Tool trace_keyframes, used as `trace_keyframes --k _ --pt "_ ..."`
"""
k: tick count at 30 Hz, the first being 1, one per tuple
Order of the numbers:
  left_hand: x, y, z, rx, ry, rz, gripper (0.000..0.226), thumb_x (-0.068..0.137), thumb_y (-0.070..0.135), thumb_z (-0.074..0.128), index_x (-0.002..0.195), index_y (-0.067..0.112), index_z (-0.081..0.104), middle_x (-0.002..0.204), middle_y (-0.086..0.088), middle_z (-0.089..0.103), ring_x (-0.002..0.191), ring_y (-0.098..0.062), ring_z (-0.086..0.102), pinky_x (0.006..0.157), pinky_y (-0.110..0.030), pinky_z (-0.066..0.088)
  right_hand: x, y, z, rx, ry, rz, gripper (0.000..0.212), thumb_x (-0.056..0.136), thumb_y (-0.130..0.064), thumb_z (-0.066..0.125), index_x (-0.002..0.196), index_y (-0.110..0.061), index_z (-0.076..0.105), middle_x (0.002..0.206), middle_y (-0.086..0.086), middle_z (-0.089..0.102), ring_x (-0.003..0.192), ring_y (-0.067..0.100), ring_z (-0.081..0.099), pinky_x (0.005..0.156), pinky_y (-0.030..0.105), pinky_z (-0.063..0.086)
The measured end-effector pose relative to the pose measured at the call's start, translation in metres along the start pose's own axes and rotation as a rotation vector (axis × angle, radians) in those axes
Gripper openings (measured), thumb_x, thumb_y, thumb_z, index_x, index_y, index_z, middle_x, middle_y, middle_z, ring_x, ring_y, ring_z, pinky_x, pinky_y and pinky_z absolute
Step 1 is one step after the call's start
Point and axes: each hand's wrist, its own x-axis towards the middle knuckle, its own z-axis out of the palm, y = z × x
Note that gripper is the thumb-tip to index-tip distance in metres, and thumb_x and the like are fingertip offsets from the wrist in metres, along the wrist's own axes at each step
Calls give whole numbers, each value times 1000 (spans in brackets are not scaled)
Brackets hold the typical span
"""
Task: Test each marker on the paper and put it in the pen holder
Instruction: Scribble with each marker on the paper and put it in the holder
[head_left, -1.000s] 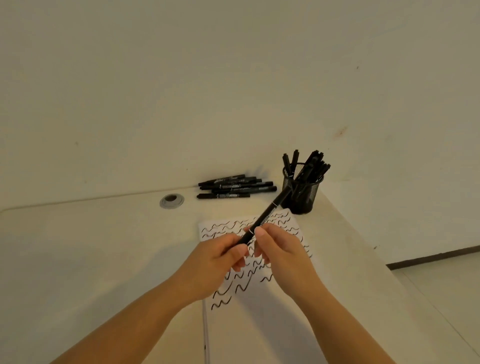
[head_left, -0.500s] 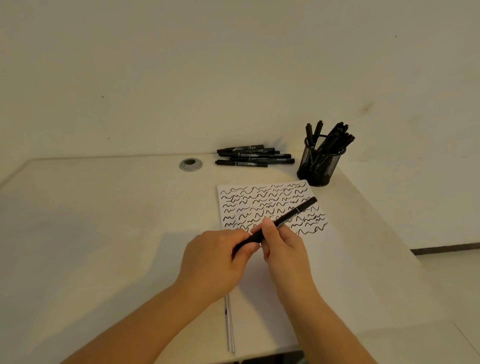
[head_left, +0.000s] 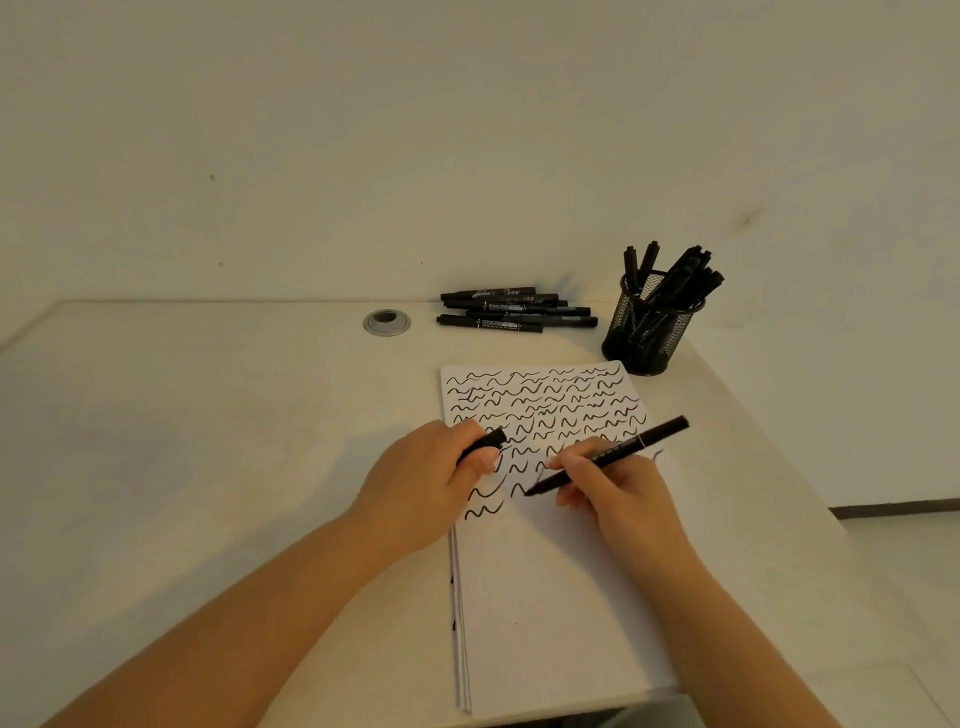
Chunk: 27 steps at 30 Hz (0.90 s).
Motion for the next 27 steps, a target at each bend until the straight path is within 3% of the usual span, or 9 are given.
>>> trace_keyframes --k 3,5,7,10,13,16,20,23,27 --pt "1 -12 3 -104 38 -47 27 93 38 39 92 26 62 81 6 63 71 -11 57 65 -33 47 -1 1 -1 -46 -38 -19 24 85 -11 56 66 -24 60 56 0 65 58 16 56 58 20 43" --pt "2 -16 5 -151 57 -57 25 93 37 40 91 26 63 74 20 61 68 -2 56 60 -21 43 -2 1 0 -101 -77 -45 22 85 -12 57 68 -26 59 58 -1 66 62 23 57 62 28 46" --pt "2 -16 5 -173 64 -66 24 93 35 42 92 25 63 70 29 57 68 5 53 57 -14 38 -2 1 2 -167 -110 -83 21 85 -13 58 71 -28 59 61 -5 66 62 17 57 60 24 44" --pt "1 -16 4 -181 46 -74 25 94 36 42 94 25 64 80 20 63 71 -2 57 65 -25 46 0 4 1 -207 -71 -110 21 84 -13 58 70 -28 58 59 -6 64 53 2 49 51 11 37" --pt "0 -15 3 -203 39 -85 25 93 36 41 95 24 63 84 20 65 75 -4 59 70 -30 48 1 9 -2 -238 -20 -107 20 83 -15 58 67 -27 55 56 -6 62 49 0 45 48 9 35" --pt "-2 -13 3 -207 36 -87 25 92 37 43 94 23 63 86 11 68 73 -17 61 70 -40 49 4 14 -7 -250 173 -106 17 84 -19 58 73 -32 56 64 -12 65 56 1 55 52 11 39" --pt "-4 -12 4 -170 36 -41 18 91 37 47 86 27 62 70 -1 60 62 -10 51 63 -32 43 7 11 -12 -70 276 -95 18 85 -18 60 77 -33 59 66 -10 68 59 0 59 52 10 42" --pt "-6 -8 6 -149 7 11 12 91 33 50 85 30 60 69 10 56 68 -1 47 57 -17 34 3 7 -12 139 168 -88 20 87 -8 57 78 -24 62 61 -2 65 55 4 55 50 14 42" --pt "-6 -5 8 -122 -23 52 14 91 33 50 96 28 61 72 15 52 76 -1 46 64 -19 36 3 4 -14 405 -15 -43 18 84 -19 54 71 -20 67 59 5 62 55 14 53 47 21 40"
